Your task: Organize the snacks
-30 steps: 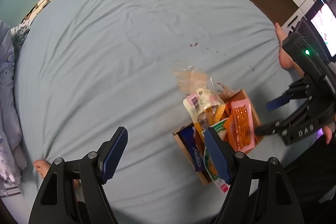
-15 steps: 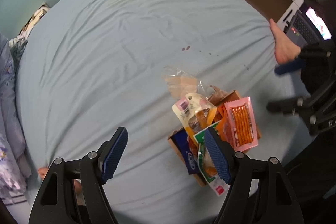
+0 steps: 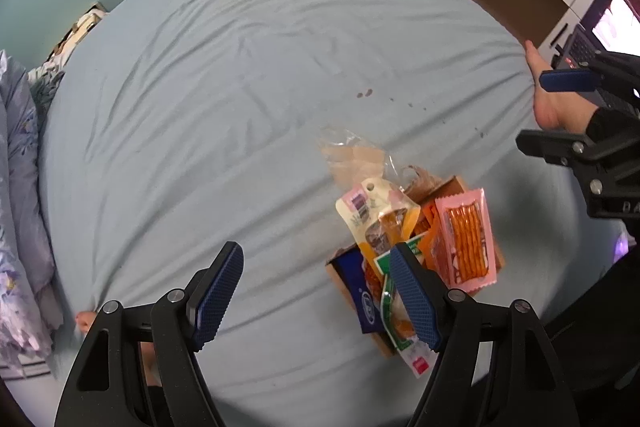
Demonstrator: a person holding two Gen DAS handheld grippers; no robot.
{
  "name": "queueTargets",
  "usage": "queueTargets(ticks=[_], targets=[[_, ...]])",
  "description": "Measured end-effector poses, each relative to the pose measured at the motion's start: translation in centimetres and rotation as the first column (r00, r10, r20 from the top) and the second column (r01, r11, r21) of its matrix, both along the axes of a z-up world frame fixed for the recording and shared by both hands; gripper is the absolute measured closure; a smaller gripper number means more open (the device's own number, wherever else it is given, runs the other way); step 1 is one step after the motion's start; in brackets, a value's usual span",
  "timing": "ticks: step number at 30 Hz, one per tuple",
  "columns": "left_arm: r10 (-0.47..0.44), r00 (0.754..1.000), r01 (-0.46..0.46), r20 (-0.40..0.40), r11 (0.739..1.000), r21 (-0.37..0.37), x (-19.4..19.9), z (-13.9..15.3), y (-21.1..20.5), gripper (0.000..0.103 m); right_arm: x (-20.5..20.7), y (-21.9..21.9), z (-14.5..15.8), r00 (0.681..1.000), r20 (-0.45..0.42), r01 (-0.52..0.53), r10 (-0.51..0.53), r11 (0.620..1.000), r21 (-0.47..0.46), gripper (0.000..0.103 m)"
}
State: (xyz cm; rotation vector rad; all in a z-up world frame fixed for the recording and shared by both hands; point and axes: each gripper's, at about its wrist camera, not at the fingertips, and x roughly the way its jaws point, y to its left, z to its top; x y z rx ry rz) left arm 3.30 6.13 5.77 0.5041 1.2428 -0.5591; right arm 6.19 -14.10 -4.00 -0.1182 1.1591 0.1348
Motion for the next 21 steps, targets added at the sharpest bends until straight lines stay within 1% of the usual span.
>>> queueTargets(ticks=[3,8,14,16,18,21], targets=[[0.004,1.0,-0.004,0.025,1.0,0.002,0.0,0.2,0.0,0.026,-0.6,0.8,-0.1,1.0,0.014,-0.022,0.022,1.0,-0.016,0.032],[0.004,0.999,-0.004,0.039,1.0,0.007,0.1,0.2,0.1,0.024,-0.6,1.2,-0.8,0.999,0.001,-0.036,0.036,0.999,-0.015,0.032],[0.025,0.998,-0.025,0.054,1.0,-0.001,0.5,0.3,0.3,0.014,-0.4,1.0,-0.8,0.999,-0.02,-0.04,0.04,0.999,-0.013,0.032],[0.027,0.998,-0.027,0.065,1.0,0.003,0.5,0.3,0.3,0.007,-0.3,1.1,-0.8,0.999,-0.025,-0.046,0.046,0.999,-0.019,0.032],[0.025,0.997,-0.026,0.078,1.0,0.007,0.6,0.4,0.3,0.003,-0.4,1.2,-0.8,0.999,-0.023,-0.046,0.046,0.999,-0.02,0.032],[0.021,0.996,-0.023,0.092,1.0,0.02,0.6,0.5,0.2,0.002,-0.4,1.2,-0.9,0.999,-0.024,-0.044,0.043,0.999,-0.02,0.032]])
